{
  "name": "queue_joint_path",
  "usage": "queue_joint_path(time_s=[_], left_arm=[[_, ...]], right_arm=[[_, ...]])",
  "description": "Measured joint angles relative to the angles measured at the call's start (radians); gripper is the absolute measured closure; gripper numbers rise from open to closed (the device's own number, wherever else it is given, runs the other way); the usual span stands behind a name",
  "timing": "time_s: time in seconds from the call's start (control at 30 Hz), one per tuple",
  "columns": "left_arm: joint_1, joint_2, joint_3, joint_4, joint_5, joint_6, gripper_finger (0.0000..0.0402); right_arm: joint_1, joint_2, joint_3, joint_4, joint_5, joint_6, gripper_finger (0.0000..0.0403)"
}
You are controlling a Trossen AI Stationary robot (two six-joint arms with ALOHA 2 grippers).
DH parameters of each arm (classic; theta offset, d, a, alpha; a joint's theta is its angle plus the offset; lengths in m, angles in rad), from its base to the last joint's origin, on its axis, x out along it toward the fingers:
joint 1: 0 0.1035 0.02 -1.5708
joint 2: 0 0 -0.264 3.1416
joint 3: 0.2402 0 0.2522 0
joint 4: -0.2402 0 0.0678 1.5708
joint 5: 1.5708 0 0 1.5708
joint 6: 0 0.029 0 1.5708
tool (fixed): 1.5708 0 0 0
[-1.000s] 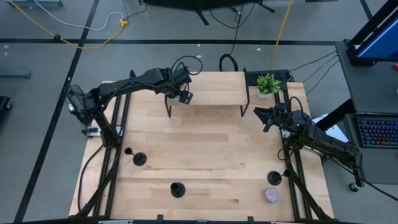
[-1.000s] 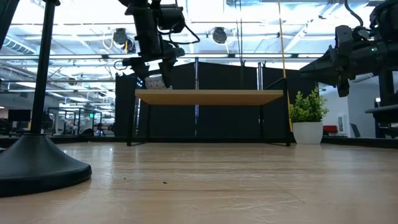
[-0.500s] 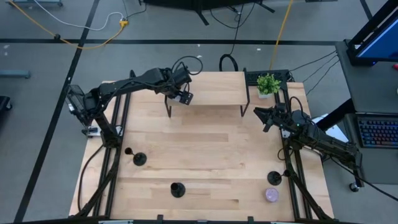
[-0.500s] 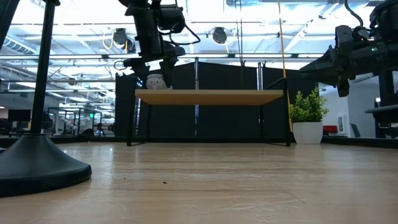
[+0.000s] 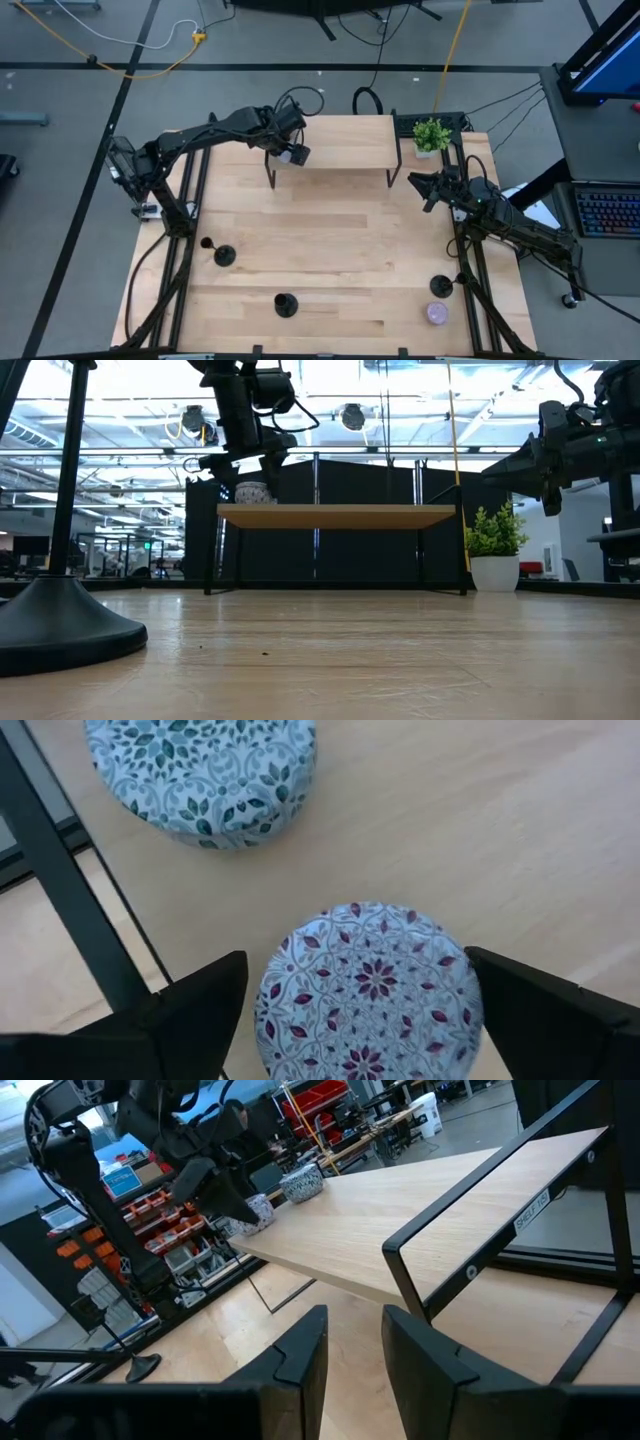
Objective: Pick & Place candle stick holders
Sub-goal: Put the white scented candle on the shelf, then put the pink scented candle on the shelf
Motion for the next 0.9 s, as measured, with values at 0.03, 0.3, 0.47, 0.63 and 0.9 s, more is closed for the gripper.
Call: queue_joint_path(time_s=[0.03, 0.3, 0.47, 0.63, 0.9], left_arm=[[0.004, -0.001, 0.0, 0.01, 0.012, 0.007, 0.0021], [0.041, -0.054, -0.001, 0.061, 0.065, 0.015, 0.001], [0.041, -0.141, -0.001, 0.045, 0.065, -0.015, 0.0009], [0.015, -0.244, -0.001, 0.038, 0.064, -0.018, 0.0009], [-0.074, -0.373, -0.001, 0.024, 0.044, 0.014, 0.0009]], right_arm=[[0.0, 0.0, 0.0, 0.0, 0.0, 0.0, 0.0314], [0.0, 0.0, 0.0, 0.0, 0.0, 0.0, 0.0314], [0.0, 0.0, 0.0, 0.0, 0.0, 0.0, 0.0314], [0.0, 0.0, 0.0, 0.003, 0.0, 0.0, 0.0314], [0.0, 0.0, 0.0, 0.003, 0.0, 0.0, 0.0314]])
